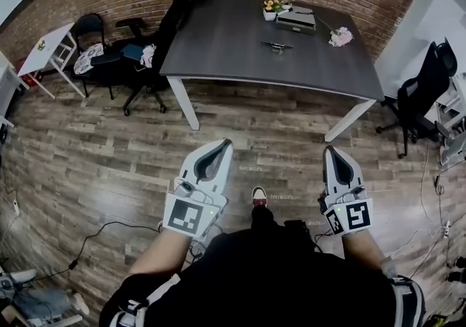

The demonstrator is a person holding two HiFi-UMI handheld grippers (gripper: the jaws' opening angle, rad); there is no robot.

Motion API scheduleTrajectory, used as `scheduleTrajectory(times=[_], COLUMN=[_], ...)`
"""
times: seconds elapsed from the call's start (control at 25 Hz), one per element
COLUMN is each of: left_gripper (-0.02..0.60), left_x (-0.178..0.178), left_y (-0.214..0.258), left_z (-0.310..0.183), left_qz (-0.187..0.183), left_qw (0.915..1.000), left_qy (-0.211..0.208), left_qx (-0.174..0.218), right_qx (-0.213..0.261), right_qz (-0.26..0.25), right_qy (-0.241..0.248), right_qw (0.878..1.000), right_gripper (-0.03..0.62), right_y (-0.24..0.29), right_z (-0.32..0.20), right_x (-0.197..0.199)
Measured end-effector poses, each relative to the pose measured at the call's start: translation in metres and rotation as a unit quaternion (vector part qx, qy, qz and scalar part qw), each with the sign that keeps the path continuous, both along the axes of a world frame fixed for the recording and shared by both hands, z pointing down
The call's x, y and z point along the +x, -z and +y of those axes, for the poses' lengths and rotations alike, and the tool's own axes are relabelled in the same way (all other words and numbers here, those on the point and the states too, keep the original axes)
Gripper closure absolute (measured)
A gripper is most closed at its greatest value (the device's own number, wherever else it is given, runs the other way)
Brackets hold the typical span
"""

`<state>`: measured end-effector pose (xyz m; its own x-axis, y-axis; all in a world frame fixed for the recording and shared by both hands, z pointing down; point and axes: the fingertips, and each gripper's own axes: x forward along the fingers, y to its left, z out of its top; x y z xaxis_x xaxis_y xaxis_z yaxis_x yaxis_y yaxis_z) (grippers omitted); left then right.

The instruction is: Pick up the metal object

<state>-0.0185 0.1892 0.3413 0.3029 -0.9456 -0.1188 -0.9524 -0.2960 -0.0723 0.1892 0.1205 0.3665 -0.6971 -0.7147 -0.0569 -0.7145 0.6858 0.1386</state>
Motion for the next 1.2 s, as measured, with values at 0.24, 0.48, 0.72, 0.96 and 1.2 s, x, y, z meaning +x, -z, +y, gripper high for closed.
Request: scheduleTrajectory(times=[0.24, 0.48, 0.72, 0.96, 1.2], left_gripper=[0.572, 0.572, 0.572, 0.572, 0.572], left_x=[0.001, 0.01, 0.0, -0.025, -0.058], left_y=[0.007, 0.017, 0.013, -0.002, 0.001], left_z=[-0.11, -0.19, -0.241, -0.296, -0.372], left_qz=[0.006, -0.008, -0.019, -0.008, -0.002], left_qw=[0.9999, 1.0, 0.9998, 0.9997, 0.9987], left_qy=[0.01, 0.0, -0.004, -0.02, -0.051], left_qx=[-0.002, -0.006, -0.001, -0.012, 0.0], right_qx=[-0.01, -0.015, -0.027, -0.036, -0.017], right_qz=[-0.01, -0.026, -0.02, -0.008, 0.002], right_qy=[0.014, 0.016, 0.009, -0.007, -0.032], right_qw=[1.0, 0.999, 0.999, 0.999, 0.999], right_gripper=[0.599, 0.599, 0.599, 0.599, 0.599], right_y=[0.008, 0.012, -0.002, -0.015, -0.008], right_z=[-0.116, -0.192, -0.236, -0.278, -0.344], right_x=[0.001, 0.003, -0.004, -0.026, -0.066])
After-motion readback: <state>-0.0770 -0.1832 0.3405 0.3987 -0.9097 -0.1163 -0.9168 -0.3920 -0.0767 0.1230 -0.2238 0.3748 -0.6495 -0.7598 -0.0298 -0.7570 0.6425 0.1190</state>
